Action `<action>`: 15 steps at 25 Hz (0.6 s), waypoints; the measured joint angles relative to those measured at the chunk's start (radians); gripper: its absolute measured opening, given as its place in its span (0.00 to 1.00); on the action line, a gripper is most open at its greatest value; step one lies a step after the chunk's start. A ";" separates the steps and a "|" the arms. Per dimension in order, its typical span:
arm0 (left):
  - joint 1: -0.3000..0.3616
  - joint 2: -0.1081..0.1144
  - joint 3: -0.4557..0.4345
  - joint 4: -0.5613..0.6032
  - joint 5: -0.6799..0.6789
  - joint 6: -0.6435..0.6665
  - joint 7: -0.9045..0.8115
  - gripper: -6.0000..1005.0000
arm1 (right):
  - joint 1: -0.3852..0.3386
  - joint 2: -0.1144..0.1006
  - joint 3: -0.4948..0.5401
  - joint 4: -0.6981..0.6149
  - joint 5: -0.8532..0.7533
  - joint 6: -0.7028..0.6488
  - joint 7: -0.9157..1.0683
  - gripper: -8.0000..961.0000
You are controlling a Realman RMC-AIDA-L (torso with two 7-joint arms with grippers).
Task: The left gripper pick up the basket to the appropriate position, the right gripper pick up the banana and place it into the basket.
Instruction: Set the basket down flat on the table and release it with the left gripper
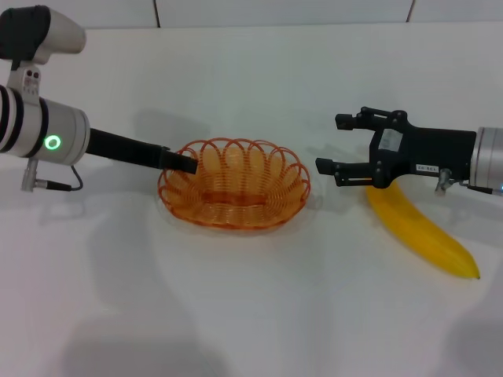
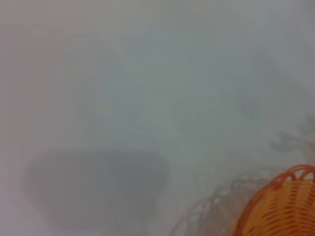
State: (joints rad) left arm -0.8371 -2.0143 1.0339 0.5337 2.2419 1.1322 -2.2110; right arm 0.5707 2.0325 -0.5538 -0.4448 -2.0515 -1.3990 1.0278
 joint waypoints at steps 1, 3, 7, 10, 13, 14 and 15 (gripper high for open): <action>0.000 -0.001 0.000 0.002 0.001 -0.005 0.002 0.42 | 0.000 0.000 0.000 0.000 0.000 0.000 0.000 0.91; 0.001 -0.002 0.003 0.005 0.002 -0.013 0.006 0.51 | -0.001 0.000 0.000 0.000 0.000 0.000 0.000 0.91; 0.008 -0.009 0.010 0.054 0.023 0.000 0.009 0.70 | -0.010 -0.002 0.000 0.000 0.010 0.000 0.000 0.91; 0.051 -0.023 0.032 0.163 0.033 0.031 0.006 0.78 | -0.028 -0.007 0.000 -0.001 0.044 -0.002 0.000 0.91; 0.160 -0.027 0.110 0.340 -0.016 0.040 -0.021 0.83 | -0.040 -0.010 0.000 -0.006 0.056 -0.008 0.000 0.91; 0.206 -0.026 0.141 0.408 -0.036 0.044 -0.029 0.85 | -0.041 -0.010 0.000 -0.007 0.059 -0.009 0.000 0.91; 0.241 -0.026 0.165 0.459 -0.052 0.045 -0.034 0.86 | -0.042 -0.010 0.000 -0.006 0.064 -0.010 0.000 0.91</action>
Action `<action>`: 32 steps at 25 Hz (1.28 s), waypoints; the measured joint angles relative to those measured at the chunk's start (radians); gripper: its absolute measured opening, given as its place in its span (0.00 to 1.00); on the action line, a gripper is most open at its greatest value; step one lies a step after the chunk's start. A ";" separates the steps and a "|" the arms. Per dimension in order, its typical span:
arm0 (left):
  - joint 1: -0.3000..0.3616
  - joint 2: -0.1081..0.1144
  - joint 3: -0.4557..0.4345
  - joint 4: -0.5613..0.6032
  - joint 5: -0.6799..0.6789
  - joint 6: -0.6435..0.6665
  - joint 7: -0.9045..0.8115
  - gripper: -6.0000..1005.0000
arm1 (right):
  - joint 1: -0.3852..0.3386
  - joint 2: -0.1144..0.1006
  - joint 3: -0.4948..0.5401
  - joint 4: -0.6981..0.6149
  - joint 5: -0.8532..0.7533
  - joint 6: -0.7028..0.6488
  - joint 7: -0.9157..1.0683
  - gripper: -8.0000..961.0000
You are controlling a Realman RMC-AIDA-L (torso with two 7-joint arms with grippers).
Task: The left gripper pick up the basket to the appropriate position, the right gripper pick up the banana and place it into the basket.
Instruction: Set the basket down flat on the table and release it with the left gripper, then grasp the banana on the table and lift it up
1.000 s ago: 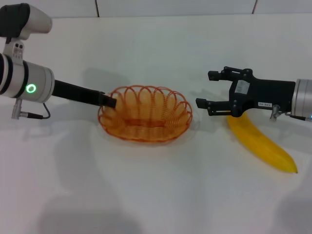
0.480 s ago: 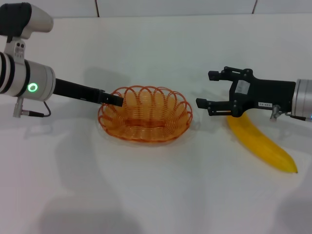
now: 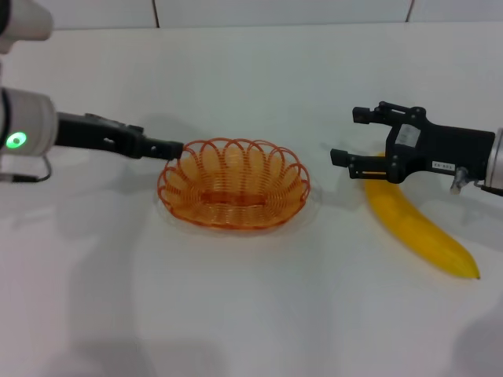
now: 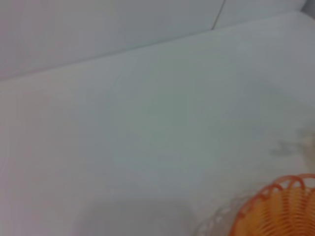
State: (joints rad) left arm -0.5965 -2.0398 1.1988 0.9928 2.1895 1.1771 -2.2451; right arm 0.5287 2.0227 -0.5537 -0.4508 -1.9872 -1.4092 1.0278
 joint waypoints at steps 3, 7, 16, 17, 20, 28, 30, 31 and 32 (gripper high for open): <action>0.122 0.002 0.085 0.184 -0.045 0.003 0.009 0.90 | -0.009 -0.002 0.000 0.001 0.014 -0.002 0.000 0.91; 0.248 0.000 0.150 0.297 -0.139 -0.025 0.135 0.90 | -0.022 -0.004 0.000 -0.002 0.025 -0.001 0.000 0.91; 0.441 -0.002 0.256 0.236 -0.511 -0.187 0.684 0.89 | -0.035 -0.008 0.000 -0.001 0.053 0.002 0.000 0.91; 0.444 -0.002 0.259 0.193 -0.579 -0.194 0.778 0.89 | -0.035 -0.008 0.000 -0.001 0.053 0.004 0.000 0.91; 0.444 -0.002 0.259 0.082 -0.745 -0.195 1.012 0.89 | -0.036 -0.008 0.000 -0.001 0.053 0.006 -0.001 0.91; 0.409 0.000 0.259 -0.331 -1.176 0.004 1.708 0.83 | -0.036 -0.008 0.000 -0.003 0.053 0.007 -0.002 0.91; 0.379 0.003 0.251 -0.446 -1.238 0.065 1.779 0.81 | -0.036 -0.008 0.000 -0.004 0.053 0.006 -0.003 0.91; 0.369 0.004 0.249 -0.483 -1.253 0.078 1.793 0.79 | -0.036 -0.008 0.000 -0.004 0.053 0.005 -0.003 0.91; 0.357 0.005 0.247 -0.522 -1.269 0.090 1.808 0.78 | -0.036 -0.008 0.000 -0.004 0.053 0.004 -0.003 0.91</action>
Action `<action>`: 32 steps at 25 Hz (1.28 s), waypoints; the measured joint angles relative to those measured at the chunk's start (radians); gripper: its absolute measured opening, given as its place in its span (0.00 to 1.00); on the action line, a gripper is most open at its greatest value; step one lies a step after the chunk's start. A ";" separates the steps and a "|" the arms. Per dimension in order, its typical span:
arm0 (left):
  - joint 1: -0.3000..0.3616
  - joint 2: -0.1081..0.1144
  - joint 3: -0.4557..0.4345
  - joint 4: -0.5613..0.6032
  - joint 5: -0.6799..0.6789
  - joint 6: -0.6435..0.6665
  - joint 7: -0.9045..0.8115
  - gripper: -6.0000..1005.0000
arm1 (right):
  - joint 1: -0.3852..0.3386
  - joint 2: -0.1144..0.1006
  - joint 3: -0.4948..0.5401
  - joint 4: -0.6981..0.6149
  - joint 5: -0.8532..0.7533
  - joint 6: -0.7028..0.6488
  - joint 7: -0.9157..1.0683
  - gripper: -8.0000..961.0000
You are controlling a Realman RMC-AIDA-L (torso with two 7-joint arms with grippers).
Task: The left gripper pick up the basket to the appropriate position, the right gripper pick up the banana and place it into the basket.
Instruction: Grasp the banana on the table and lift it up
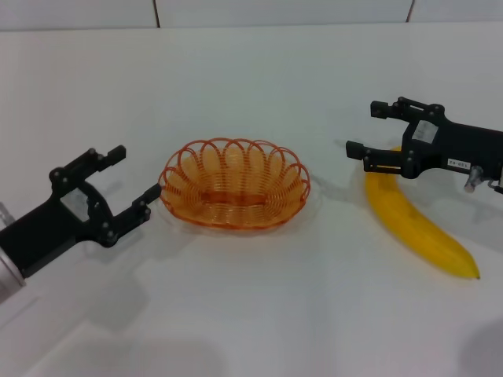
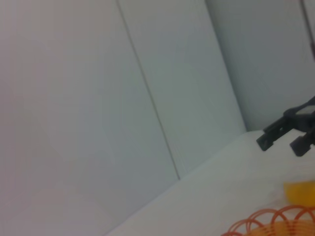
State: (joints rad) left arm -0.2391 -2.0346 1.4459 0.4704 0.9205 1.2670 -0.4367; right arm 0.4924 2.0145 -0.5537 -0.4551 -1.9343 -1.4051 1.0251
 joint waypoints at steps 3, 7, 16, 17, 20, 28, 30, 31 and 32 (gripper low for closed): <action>-0.026 0.001 -0.001 -0.094 -0.056 0.036 0.047 0.74 | 0.000 -0.001 0.000 0.000 -0.002 -0.001 0.000 0.91; -0.032 0.002 -0.002 -0.133 -0.088 0.065 0.050 0.71 | -0.009 -0.007 -0.009 -0.010 -0.017 -0.018 0.001 0.91; -0.036 0.002 -0.026 -0.136 -0.094 0.068 0.041 0.70 | -0.096 0.001 -0.009 -0.297 -0.179 -0.223 0.158 0.91; -0.036 0.002 -0.031 -0.136 -0.094 0.068 0.041 0.70 | -0.098 0.003 -0.010 -0.334 -0.202 -0.229 0.199 0.91; -0.039 0.002 -0.045 -0.137 -0.094 0.068 0.041 0.70 | -0.090 0.014 -0.012 -0.429 -0.303 -0.236 0.346 0.91; -0.082 0.002 -0.050 -0.182 -0.105 0.070 0.041 0.70 | 0.003 0.019 -0.026 -0.382 -0.506 -0.194 0.409 0.91; -0.084 0.002 -0.050 -0.184 -0.109 0.070 0.041 0.70 | 0.010 0.020 -0.026 -0.366 -0.505 -0.179 0.387 0.91; -0.084 0.002 -0.050 -0.184 -0.109 0.070 0.041 0.70 | 0.010 0.020 -0.026 -0.366 -0.505 -0.179 0.387 0.91; -0.084 0.002 -0.050 -0.184 -0.109 0.070 0.041 0.70 | 0.010 0.020 -0.026 -0.359 -0.504 -0.171 0.373 0.91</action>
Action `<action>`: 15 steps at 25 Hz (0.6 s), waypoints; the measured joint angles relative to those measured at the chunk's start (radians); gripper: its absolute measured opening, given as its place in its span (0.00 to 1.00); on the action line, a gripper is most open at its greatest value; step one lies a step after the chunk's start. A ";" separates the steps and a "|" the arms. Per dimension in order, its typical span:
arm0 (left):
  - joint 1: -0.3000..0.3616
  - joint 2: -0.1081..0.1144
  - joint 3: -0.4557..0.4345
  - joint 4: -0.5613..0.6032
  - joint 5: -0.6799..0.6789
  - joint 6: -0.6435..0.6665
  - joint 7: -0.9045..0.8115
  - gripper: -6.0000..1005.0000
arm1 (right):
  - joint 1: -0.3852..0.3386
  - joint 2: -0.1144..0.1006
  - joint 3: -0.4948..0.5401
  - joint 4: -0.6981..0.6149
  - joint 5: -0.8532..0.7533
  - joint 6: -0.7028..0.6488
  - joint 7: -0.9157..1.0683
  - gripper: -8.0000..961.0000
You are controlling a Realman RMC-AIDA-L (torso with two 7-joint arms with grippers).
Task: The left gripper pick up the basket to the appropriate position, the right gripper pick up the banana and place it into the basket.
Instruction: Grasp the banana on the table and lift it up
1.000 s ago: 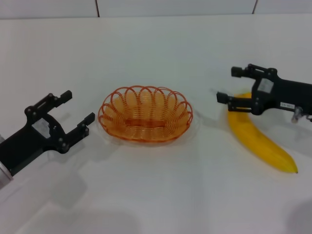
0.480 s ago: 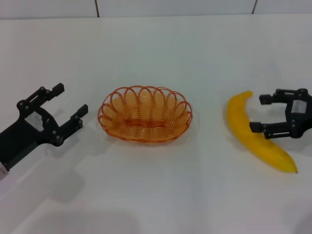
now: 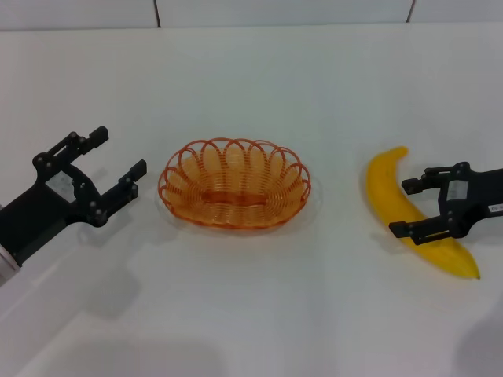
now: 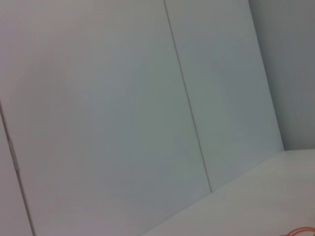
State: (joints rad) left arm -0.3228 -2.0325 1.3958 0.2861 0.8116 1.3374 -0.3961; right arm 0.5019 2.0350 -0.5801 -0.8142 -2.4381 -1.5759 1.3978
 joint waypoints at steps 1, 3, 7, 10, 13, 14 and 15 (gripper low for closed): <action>0.000 0.000 0.000 0.000 0.000 0.000 0.000 0.70 | -0.001 0.001 0.000 0.008 0.000 0.008 -0.016 0.91; 0.000 0.000 0.000 0.000 0.000 0.000 0.000 0.70 | -0.002 0.001 0.000 0.033 0.000 0.035 -0.045 0.91; -0.002 0.000 0.000 -0.001 0.000 0.003 0.000 0.70 | -0.002 0.001 0.001 0.076 -0.001 0.089 -0.069 0.91; -0.001 0.000 0.000 -0.001 0.000 0.003 0.000 0.70 | -0.001 0.001 0.008 0.080 0.001 0.096 -0.071 0.91; 0.001 0.000 0.000 -0.001 0.000 0.003 0.000 0.70 | -0.001 0.000 0.009 0.081 0.011 0.096 -0.069 0.91; 0.001 0.000 0.000 -0.001 0.000 0.003 0.000 0.70 | -0.002 0.000 0.009 0.081 0.014 0.096 -0.069 0.91; 0.002 0.000 0.000 -0.001 0.000 0.003 0.000 0.70 | -0.004 -0.001 0.009 0.081 0.015 0.096 -0.068 0.91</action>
State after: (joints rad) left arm -0.3212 -2.0325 1.3958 0.2853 0.8114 1.3408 -0.3957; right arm 0.4983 2.0341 -0.5709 -0.7332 -2.4236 -1.4799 1.3297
